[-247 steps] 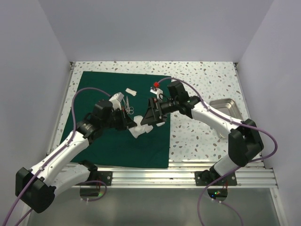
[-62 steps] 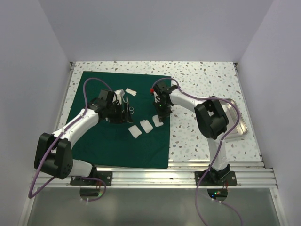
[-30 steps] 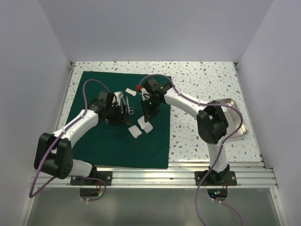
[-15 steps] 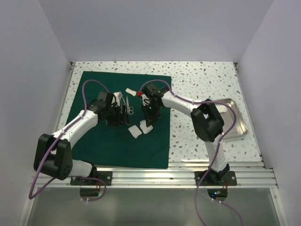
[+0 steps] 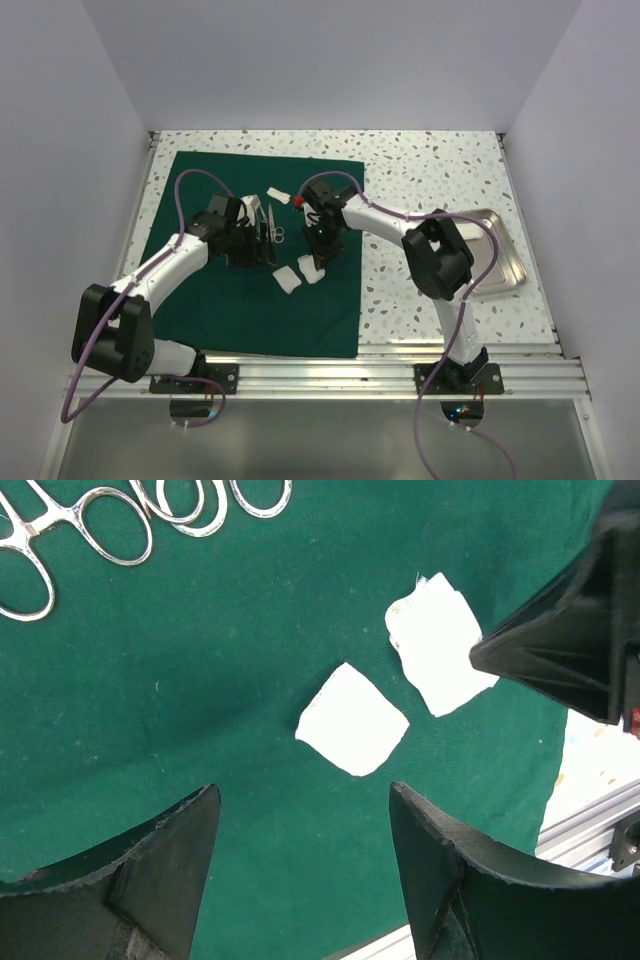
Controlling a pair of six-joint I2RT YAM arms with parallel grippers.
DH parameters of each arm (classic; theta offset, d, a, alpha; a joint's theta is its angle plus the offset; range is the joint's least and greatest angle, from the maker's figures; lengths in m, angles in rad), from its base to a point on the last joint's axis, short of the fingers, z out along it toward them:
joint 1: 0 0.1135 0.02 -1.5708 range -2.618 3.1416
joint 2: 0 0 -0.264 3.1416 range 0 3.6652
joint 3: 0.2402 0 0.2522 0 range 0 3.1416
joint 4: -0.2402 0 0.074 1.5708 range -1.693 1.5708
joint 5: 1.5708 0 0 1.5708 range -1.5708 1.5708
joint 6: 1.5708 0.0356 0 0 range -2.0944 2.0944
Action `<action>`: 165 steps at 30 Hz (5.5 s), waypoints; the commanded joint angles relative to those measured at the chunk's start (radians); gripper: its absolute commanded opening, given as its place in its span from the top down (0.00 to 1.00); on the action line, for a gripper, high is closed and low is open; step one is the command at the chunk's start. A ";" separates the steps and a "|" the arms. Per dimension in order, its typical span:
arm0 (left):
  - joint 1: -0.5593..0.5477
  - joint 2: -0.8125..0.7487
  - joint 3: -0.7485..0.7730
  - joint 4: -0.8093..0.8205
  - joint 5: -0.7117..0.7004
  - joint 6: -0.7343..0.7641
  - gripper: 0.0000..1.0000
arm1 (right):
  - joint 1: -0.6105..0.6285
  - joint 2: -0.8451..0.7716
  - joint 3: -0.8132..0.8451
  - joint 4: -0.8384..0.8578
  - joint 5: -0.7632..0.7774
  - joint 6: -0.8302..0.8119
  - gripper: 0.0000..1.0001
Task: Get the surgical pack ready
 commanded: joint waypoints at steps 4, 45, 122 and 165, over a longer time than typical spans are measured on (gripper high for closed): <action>0.013 -0.020 -0.004 0.004 0.009 0.005 0.28 | -0.002 0.000 0.056 -0.036 0.020 -0.024 0.73; 0.024 -0.031 -0.014 0.008 -0.003 -0.004 0.28 | 0.000 -0.023 0.196 -0.126 0.042 -0.015 1.00; 0.131 -0.086 -0.028 -0.059 -0.181 -0.005 0.27 | 0.087 0.109 0.218 -0.085 -0.105 0.045 0.73; 0.149 -0.095 -0.054 -0.045 -0.143 -0.007 0.27 | 0.132 0.183 0.202 -0.105 -0.066 0.068 0.76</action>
